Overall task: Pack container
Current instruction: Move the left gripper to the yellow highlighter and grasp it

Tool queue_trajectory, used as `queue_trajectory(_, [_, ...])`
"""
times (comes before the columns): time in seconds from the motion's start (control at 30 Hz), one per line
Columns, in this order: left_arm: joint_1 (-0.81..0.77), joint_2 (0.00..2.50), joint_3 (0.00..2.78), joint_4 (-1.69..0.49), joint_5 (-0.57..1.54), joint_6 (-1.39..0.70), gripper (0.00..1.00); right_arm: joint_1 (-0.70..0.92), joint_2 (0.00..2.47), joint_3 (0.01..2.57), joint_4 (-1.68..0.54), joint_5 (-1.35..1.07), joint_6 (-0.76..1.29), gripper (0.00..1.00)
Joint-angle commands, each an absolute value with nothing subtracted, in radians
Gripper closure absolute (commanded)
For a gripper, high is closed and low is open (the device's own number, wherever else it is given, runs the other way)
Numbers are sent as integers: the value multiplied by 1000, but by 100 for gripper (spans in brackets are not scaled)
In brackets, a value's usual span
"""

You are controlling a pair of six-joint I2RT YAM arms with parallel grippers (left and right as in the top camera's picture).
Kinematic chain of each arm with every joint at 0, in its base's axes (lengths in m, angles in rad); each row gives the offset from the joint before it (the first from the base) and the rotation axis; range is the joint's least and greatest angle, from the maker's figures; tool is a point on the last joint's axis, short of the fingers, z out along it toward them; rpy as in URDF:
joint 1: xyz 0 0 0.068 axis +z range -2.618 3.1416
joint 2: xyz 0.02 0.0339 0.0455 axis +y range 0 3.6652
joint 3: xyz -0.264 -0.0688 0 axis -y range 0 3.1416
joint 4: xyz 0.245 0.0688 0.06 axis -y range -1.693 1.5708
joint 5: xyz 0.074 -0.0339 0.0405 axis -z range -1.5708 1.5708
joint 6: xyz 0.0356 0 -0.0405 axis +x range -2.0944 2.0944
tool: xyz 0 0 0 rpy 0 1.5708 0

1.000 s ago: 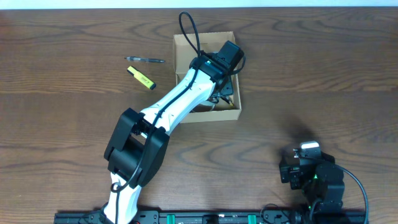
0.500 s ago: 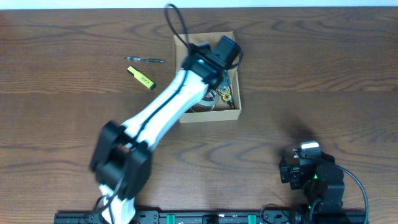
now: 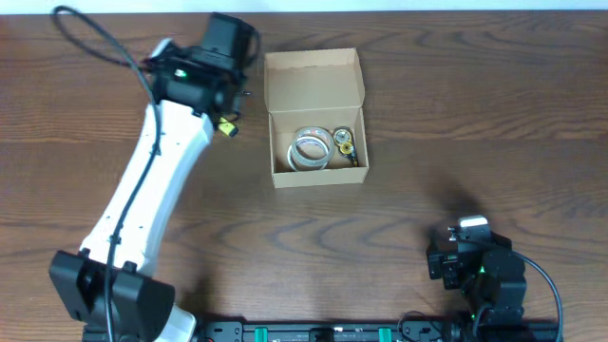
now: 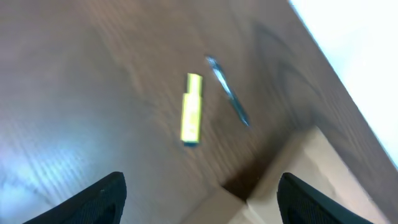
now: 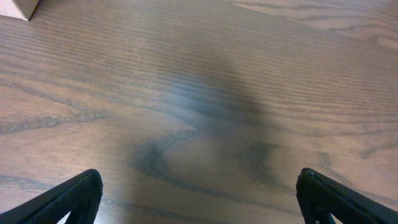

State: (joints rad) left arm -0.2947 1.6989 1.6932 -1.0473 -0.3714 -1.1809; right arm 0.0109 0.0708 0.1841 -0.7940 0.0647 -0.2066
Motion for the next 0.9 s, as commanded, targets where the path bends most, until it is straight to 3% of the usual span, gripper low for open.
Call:
queue_trajectory(0.0, [-235, 1745, 1696, -1065, -340, -1342, 21, 19, 64, 175, -795, 71, -191, 1])
queue_trajectory(0.4, [-132, 1981, 1696, -1049, -141, -1392, 22, 19, 64, 175, -795, 71, -191, 1])
queue_trajectory(0.6, [-112, 2058, 1696, -1031, -75, -1390, 28, 19, 64, 175, -795, 71, -191, 1])
queue_trajectory(0.87, [-99, 2141, 1697, -933, 10, -1285, 30, 19, 64, 175, -795, 72, -191, 1])
